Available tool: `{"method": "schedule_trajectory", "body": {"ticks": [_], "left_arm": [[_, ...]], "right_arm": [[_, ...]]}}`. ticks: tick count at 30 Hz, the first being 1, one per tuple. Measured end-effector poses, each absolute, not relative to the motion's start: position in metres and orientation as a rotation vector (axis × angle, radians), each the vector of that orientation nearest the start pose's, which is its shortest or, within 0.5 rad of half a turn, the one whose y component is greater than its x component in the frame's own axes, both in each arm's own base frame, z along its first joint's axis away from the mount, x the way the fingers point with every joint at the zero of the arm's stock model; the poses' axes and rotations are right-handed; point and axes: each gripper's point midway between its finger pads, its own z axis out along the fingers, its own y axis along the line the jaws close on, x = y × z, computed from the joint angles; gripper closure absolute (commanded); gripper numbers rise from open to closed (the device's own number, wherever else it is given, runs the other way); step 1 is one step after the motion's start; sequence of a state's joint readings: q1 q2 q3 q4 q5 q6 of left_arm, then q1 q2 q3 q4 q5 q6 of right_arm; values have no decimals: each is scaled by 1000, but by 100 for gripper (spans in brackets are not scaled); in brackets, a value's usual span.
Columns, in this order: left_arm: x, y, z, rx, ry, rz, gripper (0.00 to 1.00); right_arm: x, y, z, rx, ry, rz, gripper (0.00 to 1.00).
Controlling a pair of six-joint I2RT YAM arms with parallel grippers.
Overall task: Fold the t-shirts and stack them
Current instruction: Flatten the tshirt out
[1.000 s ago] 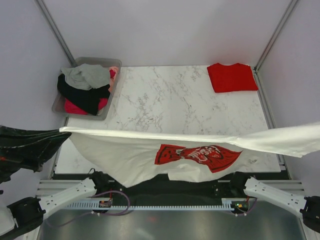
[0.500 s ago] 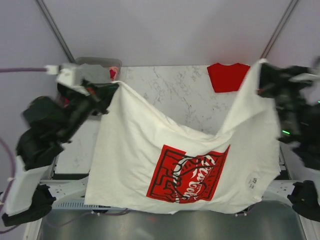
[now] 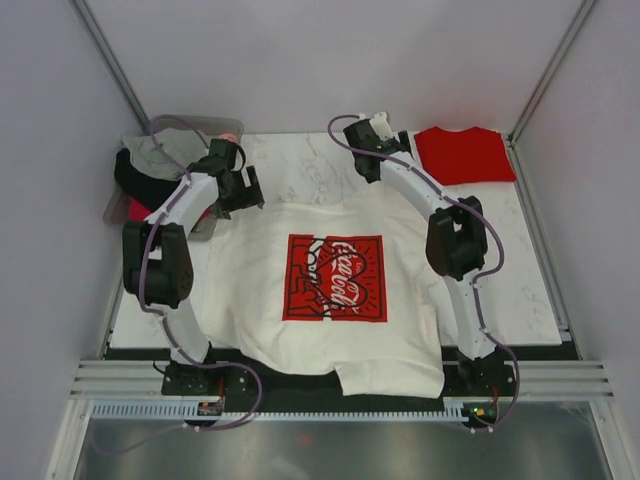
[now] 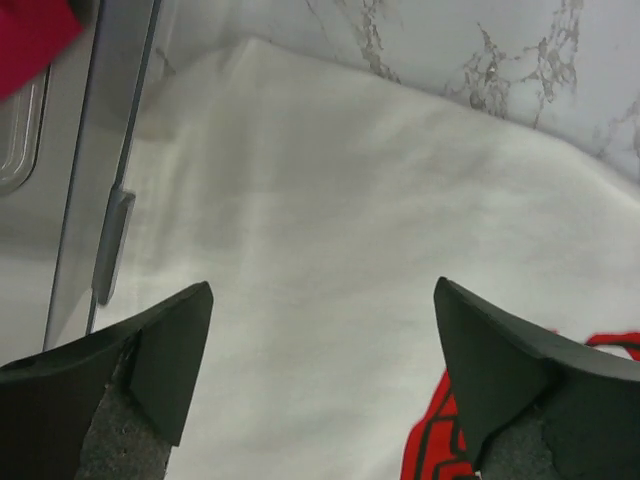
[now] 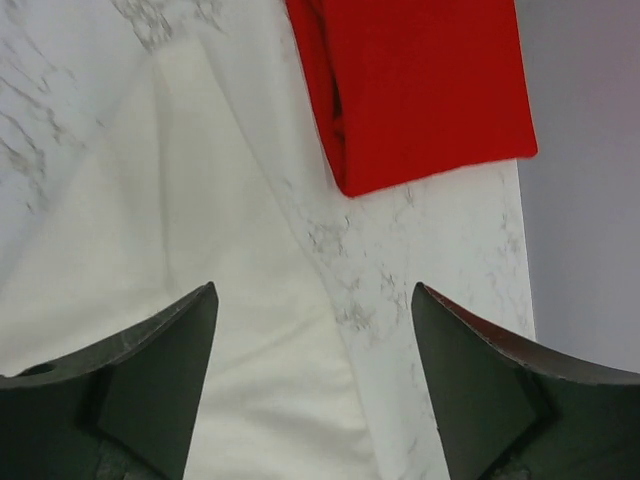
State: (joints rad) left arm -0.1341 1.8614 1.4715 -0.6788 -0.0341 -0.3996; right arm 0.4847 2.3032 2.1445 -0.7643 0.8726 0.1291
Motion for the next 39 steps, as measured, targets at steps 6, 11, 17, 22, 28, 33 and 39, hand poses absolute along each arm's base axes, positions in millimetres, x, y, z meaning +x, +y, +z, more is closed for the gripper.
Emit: {"method": "schedule_trajectory", "body": {"ticks": [6, 11, 17, 22, 28, 33, 39], "left_arm": [[390, -71, 149, -326, 2479, -192, 0], [356, -75, 174, -285, 2342, -282, 0], [342, -86, 104, -292, 2493, -340, 3], [348, -93, 43, -376, 2640, -343, 3], [410, -107, 32, -431, 2624, -384, 4], [460, -122, 36, -430, 2565, -454, 4], [515, -139, 41, -434, 2503, -541, 4]], "right_arm": [[450, 112, 158, 43, 2294, -505, 12], [410, 114, 162, 188, 2288, -103, 14], [421, 130, 85, 246, 2456, 83, 14], [425, 133, 29, 304, 2592, 163, 17], [479, 120, 28, 402, 2531, 238, 17], [540, 107, 31, 444, 2463, 255, 18], [619, 103, 37, 438, 2363, 273, 17]]}}
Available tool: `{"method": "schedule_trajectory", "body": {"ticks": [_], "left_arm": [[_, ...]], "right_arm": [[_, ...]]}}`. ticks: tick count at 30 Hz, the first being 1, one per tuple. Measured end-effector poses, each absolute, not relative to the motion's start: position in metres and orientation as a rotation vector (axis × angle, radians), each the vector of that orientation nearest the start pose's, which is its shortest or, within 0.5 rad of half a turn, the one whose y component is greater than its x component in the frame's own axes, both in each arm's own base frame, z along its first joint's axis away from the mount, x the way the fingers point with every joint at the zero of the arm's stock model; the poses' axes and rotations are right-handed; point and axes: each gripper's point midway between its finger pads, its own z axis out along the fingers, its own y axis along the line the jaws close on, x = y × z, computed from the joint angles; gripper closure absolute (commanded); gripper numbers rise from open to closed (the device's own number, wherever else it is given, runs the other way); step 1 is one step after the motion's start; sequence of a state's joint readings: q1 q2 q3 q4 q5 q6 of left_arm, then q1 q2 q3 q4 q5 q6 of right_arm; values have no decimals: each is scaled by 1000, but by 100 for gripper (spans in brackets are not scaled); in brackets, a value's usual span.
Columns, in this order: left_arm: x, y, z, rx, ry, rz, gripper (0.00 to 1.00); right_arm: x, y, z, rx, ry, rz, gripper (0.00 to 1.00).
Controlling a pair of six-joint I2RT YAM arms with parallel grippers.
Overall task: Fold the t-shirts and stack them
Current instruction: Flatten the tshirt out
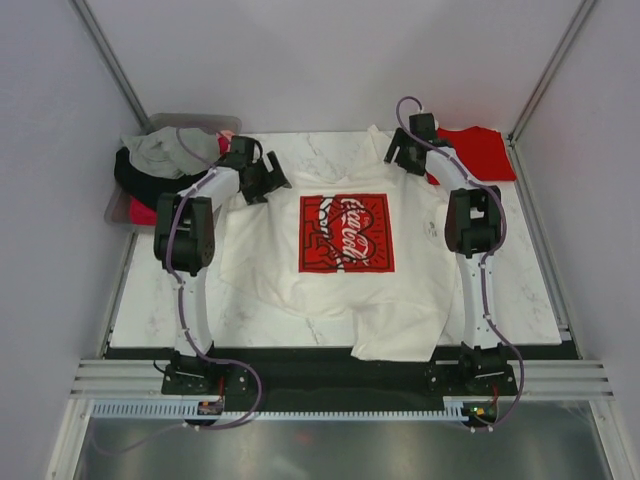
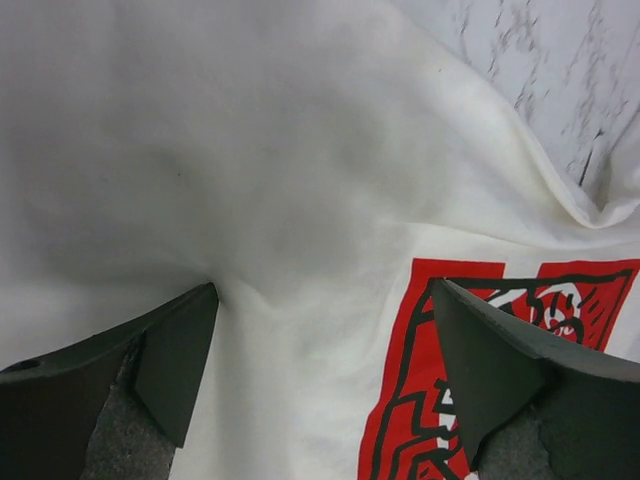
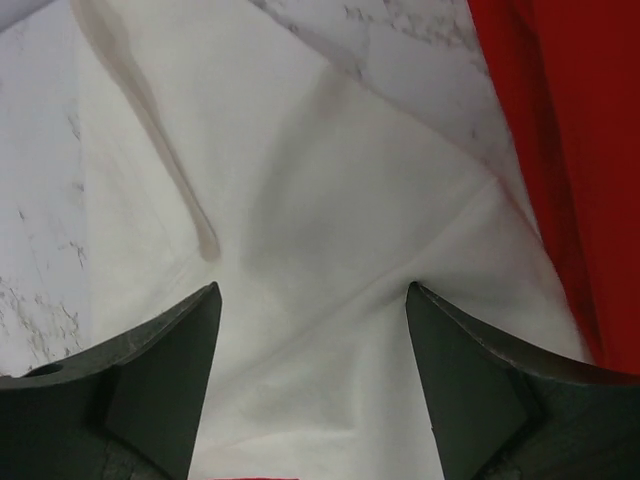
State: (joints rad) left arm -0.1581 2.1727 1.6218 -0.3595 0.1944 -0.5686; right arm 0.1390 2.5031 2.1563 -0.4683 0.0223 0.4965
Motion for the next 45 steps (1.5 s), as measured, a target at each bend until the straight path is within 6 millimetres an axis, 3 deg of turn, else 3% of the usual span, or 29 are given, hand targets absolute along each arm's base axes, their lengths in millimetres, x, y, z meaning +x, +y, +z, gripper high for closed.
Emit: {"method": "schedule_trajectory", "body": {"ticks": [2, 5, 7, 9, 11, 14, 15, 16, 18, 21, 24, 25, 28, 31, 34, 39, 42, 45], "left_arm": [[535, -146, 44, -426, 2485, -575, 5], [559, -153, 49, -408, 2463, -609, 5], [558, -154, 49, -410, 2476, -610, 5], [550, -153, 54, -411, 2495, -603, 5], [535, -149, 64, -408, 2512, -588, 5], [500, -139, 100, -397, 2503, -539, 9], [485, -133, 99, -397, 2514, -504, 11], [474, -131, 132, -377, 2456, -501, 12], [445, -122, 163, -358, 2399, -461, 12], [415, -115, 186, -333, 2340, -387, 16], [397, -114, 165, -325, 2380, -295, 20], [389, -113, 148, -323, 2421, -261, 21], [363, -108, 95, -320, 2573, -153, 25], [348, -104, 58, -315, 2681, -65, 27], [345, -104, 46, -302, 2707, -24, 31], [343, -110, 42, -262, 2710, 9, 43], [341, -111, 39, -255, 2717, 20, 42], [337, -107, 36, -260, 2720, 49, 42]], "right_arm": [[637, 101, 38, 440, 2333, 283, 16], [646, 101, 40, 438, 2319, 308, 14], [645, 101, 41, 437, 2320, 325, 13], [640, 104, 42, 429, 2326, 353, 5], [628, 105, 45, 422, 2350, 372, 2], [605, 110, 51, 408, 2403, 392, 2], [598, 110, 55, 405, 2417, 394, 2], [590, 112, 61, 400, 2430, 398, 2], [570, 115, 82, 387, 2438, 409, 2], [534, 122, 129, 353, 2407, 441, 2], [471, 133, 183, 299, 2347, 489, 2], [447, 139, 199, 272, 2325, 512, 2], [377, 157, 221, 188, 2278, 587, 2], [304, 163, 212, 123, 2279, 660, 2], [252, 146, 189, 150, 2315, 665, 2], [201, 127, 176, 180, 2328, 670, 2], [191, 125, 181, 174, 2312, 685, 2], [188, 125, 173, 178, 2346, 679, 2]]}}
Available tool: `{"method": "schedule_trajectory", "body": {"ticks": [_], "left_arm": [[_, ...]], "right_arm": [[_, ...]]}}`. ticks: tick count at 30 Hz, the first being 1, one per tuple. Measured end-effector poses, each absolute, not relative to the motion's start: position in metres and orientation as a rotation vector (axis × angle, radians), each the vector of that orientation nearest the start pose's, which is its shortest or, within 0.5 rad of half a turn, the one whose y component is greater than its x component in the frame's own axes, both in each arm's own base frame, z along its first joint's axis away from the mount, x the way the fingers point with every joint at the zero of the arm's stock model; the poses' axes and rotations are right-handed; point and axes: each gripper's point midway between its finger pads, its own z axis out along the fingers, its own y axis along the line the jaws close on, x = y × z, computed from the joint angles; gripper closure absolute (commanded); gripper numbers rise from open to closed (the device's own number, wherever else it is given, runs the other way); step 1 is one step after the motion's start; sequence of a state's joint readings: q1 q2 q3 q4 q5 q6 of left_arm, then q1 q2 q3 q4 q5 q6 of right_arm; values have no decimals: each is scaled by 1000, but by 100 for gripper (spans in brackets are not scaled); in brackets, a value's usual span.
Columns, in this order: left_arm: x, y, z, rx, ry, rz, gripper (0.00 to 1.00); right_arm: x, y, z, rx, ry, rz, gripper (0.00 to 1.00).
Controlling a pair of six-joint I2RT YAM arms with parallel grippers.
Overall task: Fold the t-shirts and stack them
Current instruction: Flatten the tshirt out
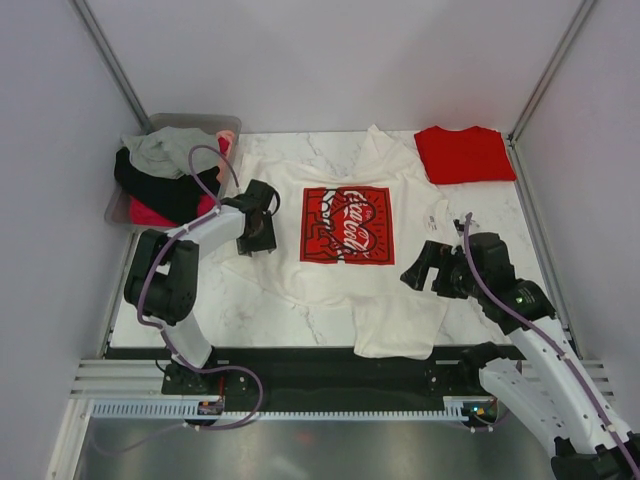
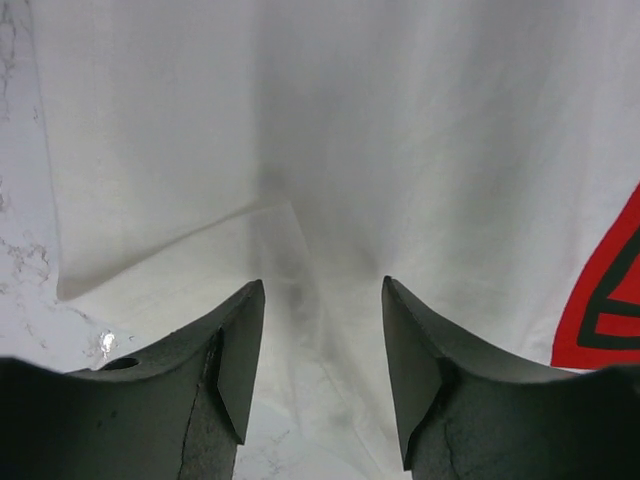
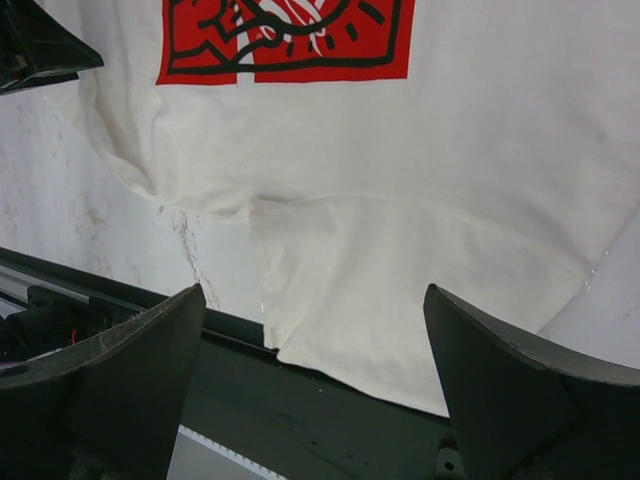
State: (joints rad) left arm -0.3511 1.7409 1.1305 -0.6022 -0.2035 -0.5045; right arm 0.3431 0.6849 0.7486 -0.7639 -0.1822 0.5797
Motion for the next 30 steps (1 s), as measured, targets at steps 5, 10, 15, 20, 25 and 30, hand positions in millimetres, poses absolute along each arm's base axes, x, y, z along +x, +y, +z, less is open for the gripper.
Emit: {"method": "schedule_trajectory", "body": {"ticks": [5, 10, 15, 20, 25, 30], "left_arm": [[328, -101, 28, -272, 2743, 88, 72], [328, -98, 29, -284, 2737, 103, 98], [315, -94, 45, -311, 2703, 80, 98], [277, -86, 85, -420, 2569, -45, 98], [230, -78, 92, -578, 2453, -203, 98], [194, -72, 77, -769, 2378, -312, 86]], "right_arm": [[182, 123, 157, 187, 2410, 661, 2], [181, 123, 156, 179, 2410, 659, 2], [175, 120, 148, 189, 2417, 654, 2], [171, 108, 133, 290, 2455, 570, 2], [155, 92, 98, 385, 2574, 449, 2], [143, 84, 86, 431, 2624, 382, 2]]}}
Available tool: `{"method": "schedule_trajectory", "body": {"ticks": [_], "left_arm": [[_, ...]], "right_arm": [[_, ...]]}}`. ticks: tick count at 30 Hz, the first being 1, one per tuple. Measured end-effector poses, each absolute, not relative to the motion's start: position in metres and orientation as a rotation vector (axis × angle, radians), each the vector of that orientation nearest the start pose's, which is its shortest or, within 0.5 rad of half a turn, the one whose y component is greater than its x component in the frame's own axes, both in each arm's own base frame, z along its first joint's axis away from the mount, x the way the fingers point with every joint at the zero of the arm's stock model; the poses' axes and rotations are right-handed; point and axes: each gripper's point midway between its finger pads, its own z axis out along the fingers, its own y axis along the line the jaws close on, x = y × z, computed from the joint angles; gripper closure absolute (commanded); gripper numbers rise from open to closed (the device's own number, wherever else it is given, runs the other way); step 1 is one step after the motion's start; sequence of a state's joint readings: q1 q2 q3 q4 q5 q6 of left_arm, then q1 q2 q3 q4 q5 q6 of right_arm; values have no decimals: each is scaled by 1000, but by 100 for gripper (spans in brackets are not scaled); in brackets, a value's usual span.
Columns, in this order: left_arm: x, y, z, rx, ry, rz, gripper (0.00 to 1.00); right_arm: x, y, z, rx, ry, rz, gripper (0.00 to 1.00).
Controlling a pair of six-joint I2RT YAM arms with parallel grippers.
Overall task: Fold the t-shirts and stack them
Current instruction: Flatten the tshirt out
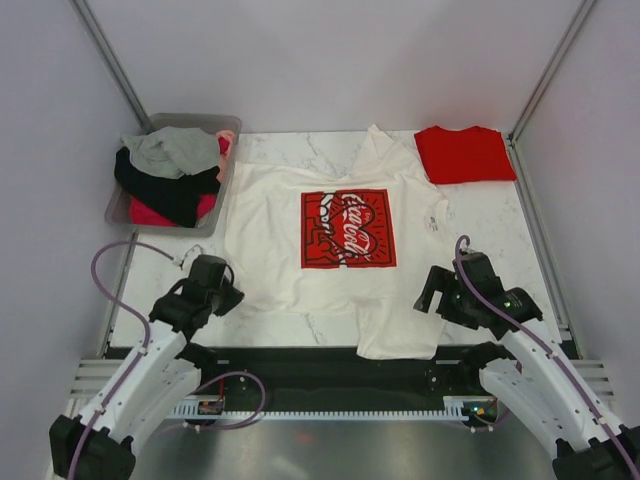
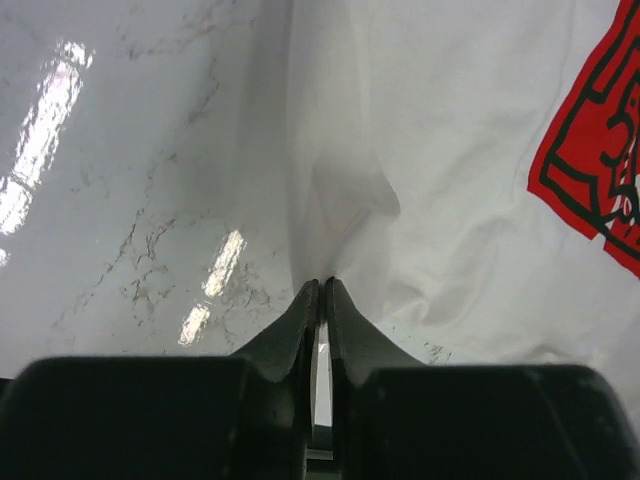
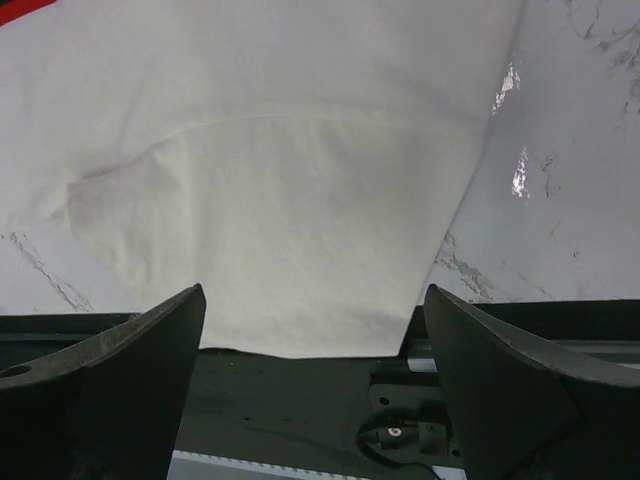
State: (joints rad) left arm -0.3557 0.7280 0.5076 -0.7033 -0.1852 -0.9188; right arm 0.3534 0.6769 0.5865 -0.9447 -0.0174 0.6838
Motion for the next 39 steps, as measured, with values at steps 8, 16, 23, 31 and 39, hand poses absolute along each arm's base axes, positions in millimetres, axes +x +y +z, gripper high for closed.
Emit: {"method": "schedule_trajectory", "body": {"ticks": [8, 16, 23, 31, 39], "left_arm": [[163, -66, 48, -1001, 2311, -392, 75], [165, -64, 50, -1056, 2264, -413, 98], [170, -59, 62, -1047, 2172, -444, 98], [173, -54, 55, -1056, 2162, -399, 98], [192, -56, 52, -1039, 2206, -320, 98]], "right_arm": [[133, 95, 63, 469, 2692, 409, 2], [123, 115, 43, 449, 2757, 425, 2], [120, 121, 23, 439, 2809, 342, 2], [144, 122, 19, 439, 2826, 201, 2], [239, 89, 41, 576, 2729, 85, 2]]}}
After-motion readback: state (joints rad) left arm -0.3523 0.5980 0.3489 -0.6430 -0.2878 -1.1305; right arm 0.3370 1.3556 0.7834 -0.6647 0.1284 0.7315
